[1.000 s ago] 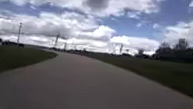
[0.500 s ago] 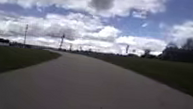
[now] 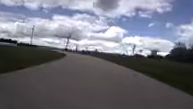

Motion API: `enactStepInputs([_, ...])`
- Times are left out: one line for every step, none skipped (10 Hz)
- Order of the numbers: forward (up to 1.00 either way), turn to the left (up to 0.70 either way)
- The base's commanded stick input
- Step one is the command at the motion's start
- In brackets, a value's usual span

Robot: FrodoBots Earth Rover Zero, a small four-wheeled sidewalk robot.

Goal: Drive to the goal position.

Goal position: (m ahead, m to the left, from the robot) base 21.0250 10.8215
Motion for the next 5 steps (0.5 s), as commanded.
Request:
enactStepInputs([1.0, 0.0])
enactStepInputs([1.0, 0.0])
enactStepInputs([1.0, 0.0])
enactStepInputs([1.0, 0.0])
enactStepInputs([1.0, 0.0])
